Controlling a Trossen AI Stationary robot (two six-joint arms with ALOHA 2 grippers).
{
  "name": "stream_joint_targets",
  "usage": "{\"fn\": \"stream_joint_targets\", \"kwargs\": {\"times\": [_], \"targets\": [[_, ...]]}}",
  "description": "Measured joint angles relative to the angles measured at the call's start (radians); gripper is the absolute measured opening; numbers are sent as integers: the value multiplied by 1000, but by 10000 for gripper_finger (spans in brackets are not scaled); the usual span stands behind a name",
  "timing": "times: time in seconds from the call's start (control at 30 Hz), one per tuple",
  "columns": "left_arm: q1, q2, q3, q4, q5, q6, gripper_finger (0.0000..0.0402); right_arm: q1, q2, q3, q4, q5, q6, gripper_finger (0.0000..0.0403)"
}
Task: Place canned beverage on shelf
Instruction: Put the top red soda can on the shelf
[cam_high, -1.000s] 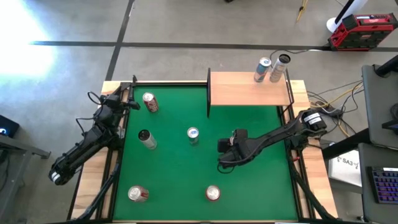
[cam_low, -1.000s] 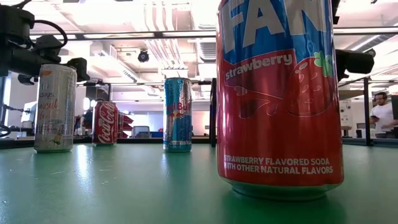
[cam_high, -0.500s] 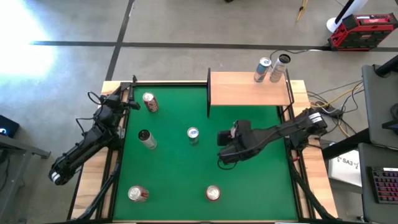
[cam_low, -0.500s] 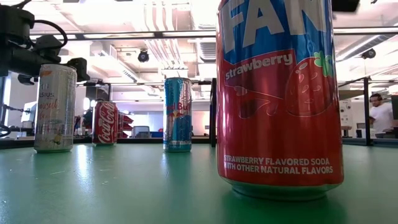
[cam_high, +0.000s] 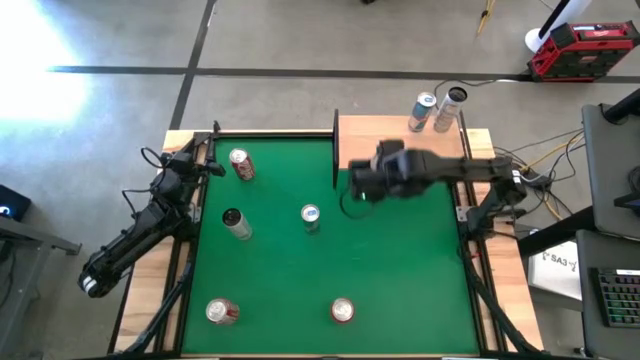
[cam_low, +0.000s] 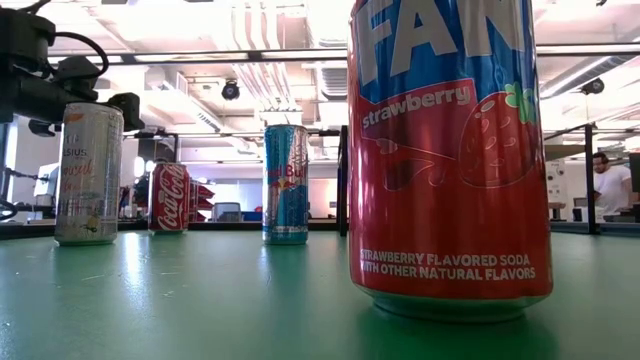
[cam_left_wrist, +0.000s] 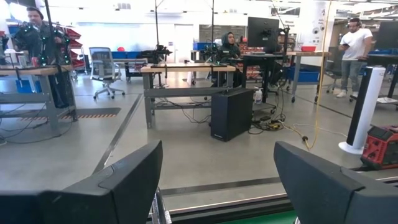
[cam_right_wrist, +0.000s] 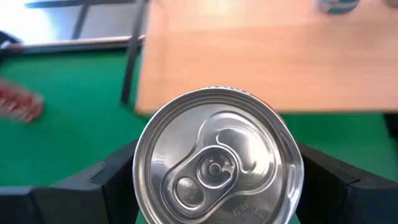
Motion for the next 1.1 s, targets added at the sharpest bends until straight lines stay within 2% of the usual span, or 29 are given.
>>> {"fn": "stream_joint_targets", "kwargs": {"times": [0.2,0.37,0.47,0.77,1.1], "targets": [[0,0,0,0,0,0,293,-174,0,21,10,-12,-90,298],[0,0,0,0,0,0,293,-310,0,7,37,-63,-126,324],[0,0,0,0,0,0,293,-374,1,-3,60,-94,-163,326],[0,0,0,0,0,0,293,-487,29,-6,146,-105,-275,311],[0,0,0,0,0,0,293,-589,84,-6,200,-105,-274,310]]}}
